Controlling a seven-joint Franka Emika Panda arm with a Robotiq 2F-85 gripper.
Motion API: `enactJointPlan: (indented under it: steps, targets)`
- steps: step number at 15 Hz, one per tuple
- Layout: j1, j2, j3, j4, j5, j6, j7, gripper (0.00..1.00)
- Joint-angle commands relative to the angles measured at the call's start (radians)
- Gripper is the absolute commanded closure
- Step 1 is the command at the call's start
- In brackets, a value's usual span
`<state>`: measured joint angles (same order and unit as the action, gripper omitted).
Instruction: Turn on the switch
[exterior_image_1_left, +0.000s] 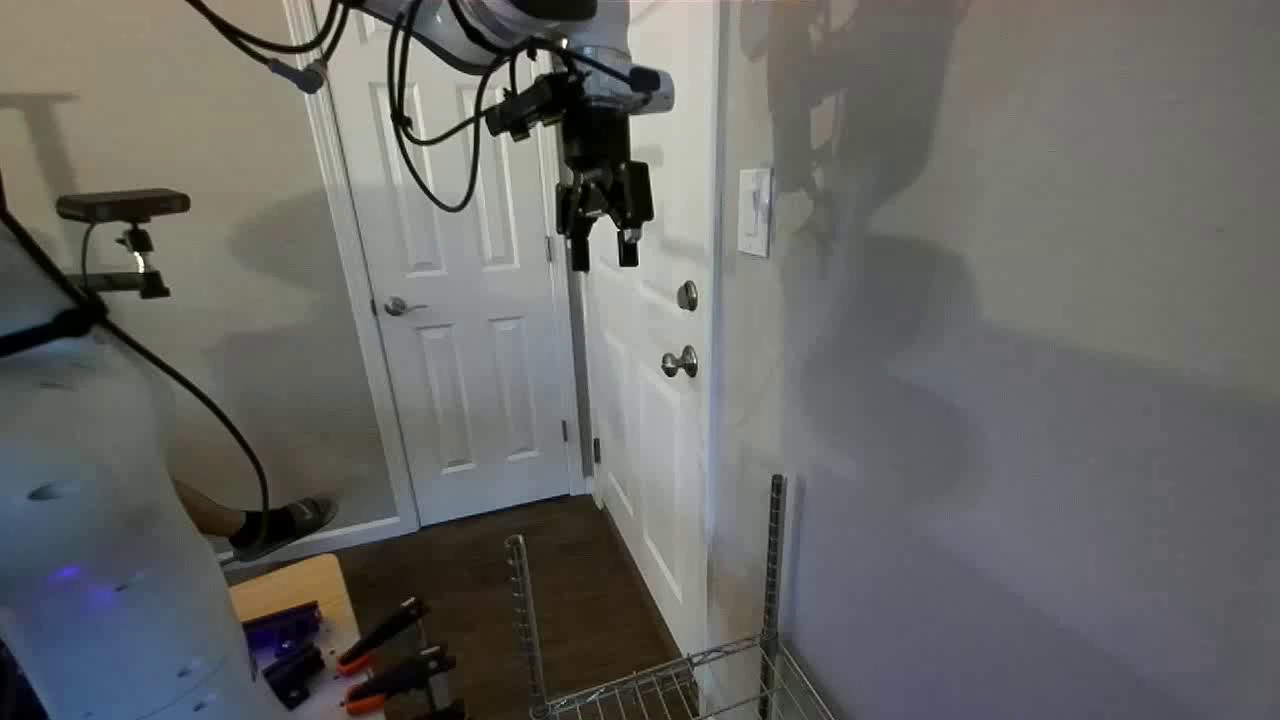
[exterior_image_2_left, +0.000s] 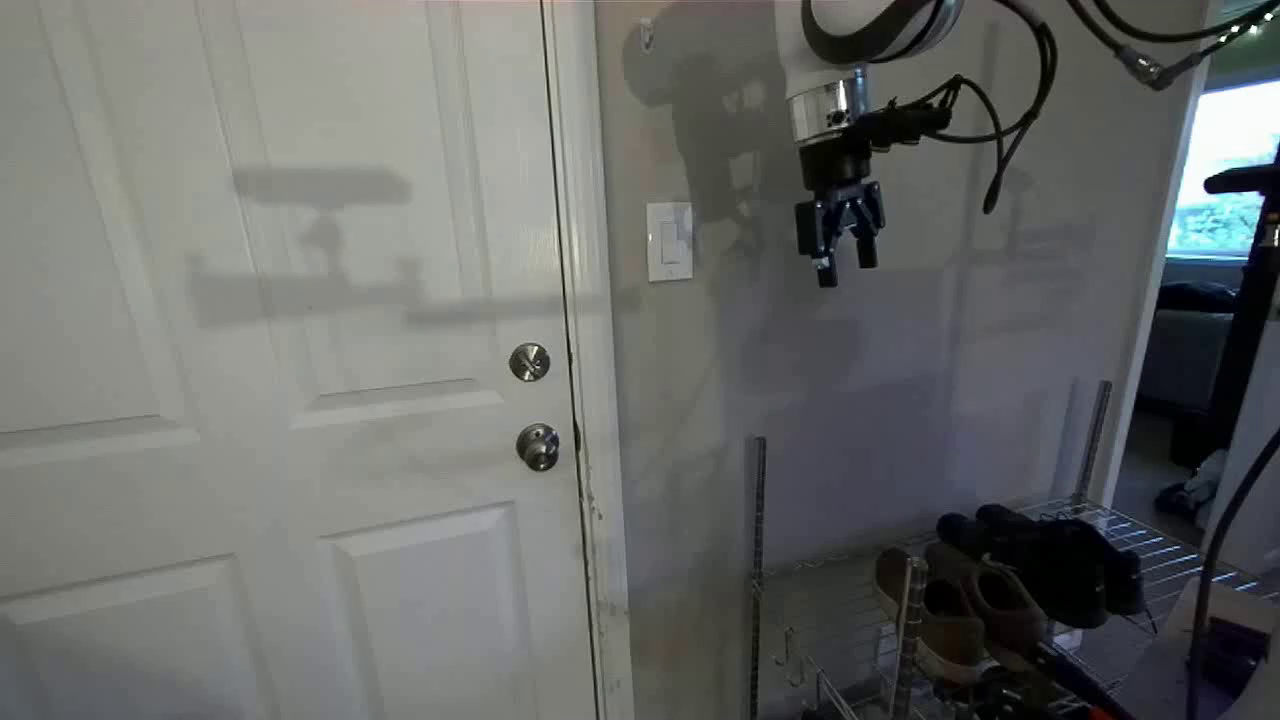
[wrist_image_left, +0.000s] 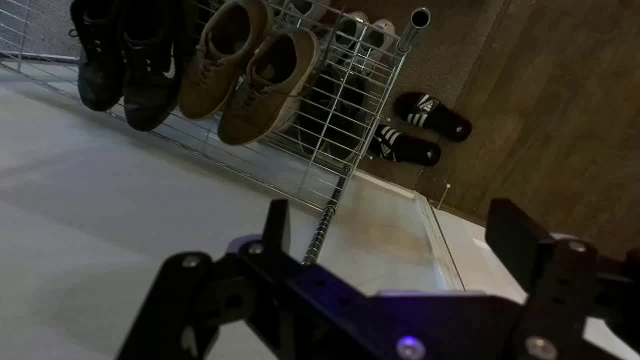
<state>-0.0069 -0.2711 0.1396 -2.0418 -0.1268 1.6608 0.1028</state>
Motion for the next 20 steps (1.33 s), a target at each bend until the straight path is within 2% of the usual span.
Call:
enactJointPlan:
  steps: [1,16,17,20]
  targets:
    - [0.023,0.002,-0.019,0.002,-0.005,-0.003,0.005,0.00]
    - [0.038,0.000,-0.028,0.000,0.006,0.005,-0.008,0.00]
    - [0.040,0.000,-0.030,-0.001,0.010,0.008,-0.007,0.18]
    - [0.045,0.006,-0.037,-0.001,0.019,0.029,-0.018,0.40]
